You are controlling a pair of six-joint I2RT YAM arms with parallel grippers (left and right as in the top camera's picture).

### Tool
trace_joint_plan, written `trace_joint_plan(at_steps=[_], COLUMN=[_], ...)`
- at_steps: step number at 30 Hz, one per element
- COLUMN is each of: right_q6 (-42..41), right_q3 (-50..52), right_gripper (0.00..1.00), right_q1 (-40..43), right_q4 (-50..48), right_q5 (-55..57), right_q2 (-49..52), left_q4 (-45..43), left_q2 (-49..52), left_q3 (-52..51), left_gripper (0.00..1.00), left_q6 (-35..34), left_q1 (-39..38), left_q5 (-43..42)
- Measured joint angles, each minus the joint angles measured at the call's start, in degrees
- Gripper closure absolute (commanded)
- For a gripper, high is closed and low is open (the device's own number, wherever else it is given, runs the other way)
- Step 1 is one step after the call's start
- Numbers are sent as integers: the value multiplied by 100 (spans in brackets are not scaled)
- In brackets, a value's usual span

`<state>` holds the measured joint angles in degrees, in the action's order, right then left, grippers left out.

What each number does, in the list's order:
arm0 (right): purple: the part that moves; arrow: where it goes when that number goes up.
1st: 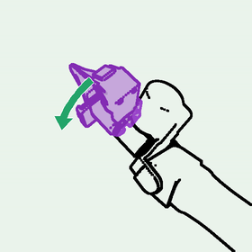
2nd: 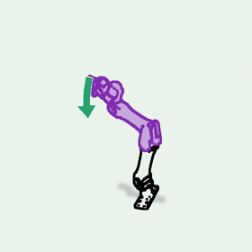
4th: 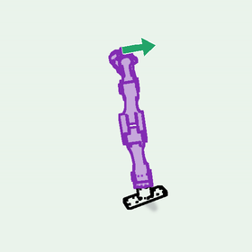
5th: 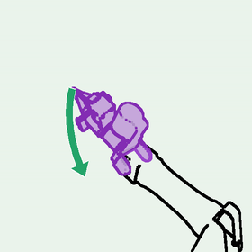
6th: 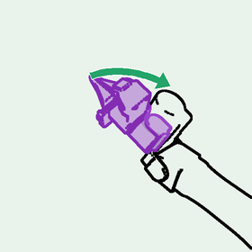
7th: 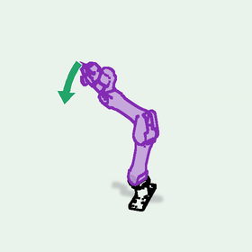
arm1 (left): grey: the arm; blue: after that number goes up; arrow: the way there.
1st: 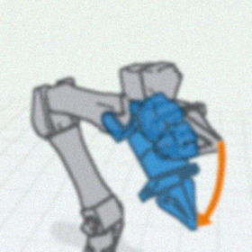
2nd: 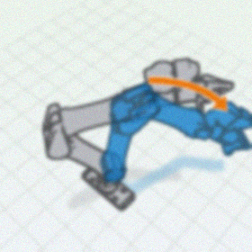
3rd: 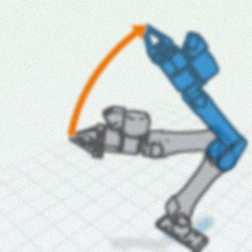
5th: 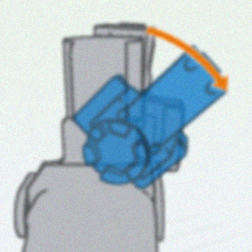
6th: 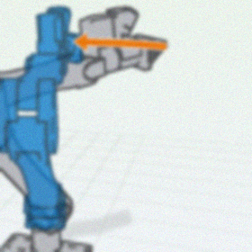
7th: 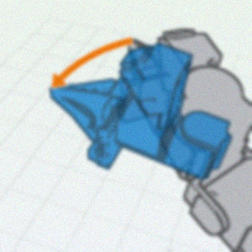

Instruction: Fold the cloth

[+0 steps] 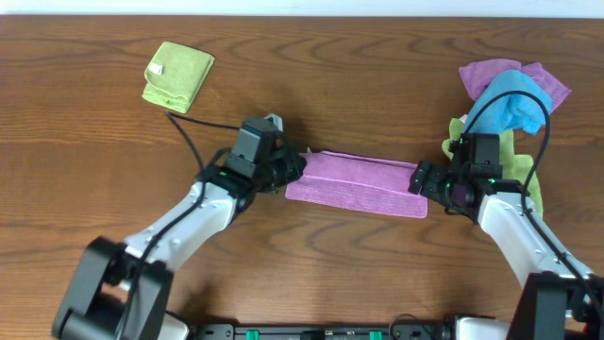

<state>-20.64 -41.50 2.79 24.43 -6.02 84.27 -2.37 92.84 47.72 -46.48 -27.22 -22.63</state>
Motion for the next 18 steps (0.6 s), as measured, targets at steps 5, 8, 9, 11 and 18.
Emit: trace_joint_plan(at_steps=[5,8,9,11,18], right_q6=[-2,-17,-26,-59,-175], right_q3=[0,0,0,0,0], right_gripper=[10,10,10,10,11], right_q1=[0,0,0,0,0], right_q4=[0,0,0,-2,-136], right_q5=[-122,-201,-223,-258,-472], right_q2=[0,0,0,0,170], left_q4=[-354,-570,-638,-704,-730], left_q2=[660,887,946,1040,1272], left_q3=[0,0,0,0,15], left_gripper=[94,94,94,94,94], left_q6=[-76,-155,-177,-221,-304], left_q1=[-26,-26,-26,-26,-28], left_q5=[173,208,208,208,205])
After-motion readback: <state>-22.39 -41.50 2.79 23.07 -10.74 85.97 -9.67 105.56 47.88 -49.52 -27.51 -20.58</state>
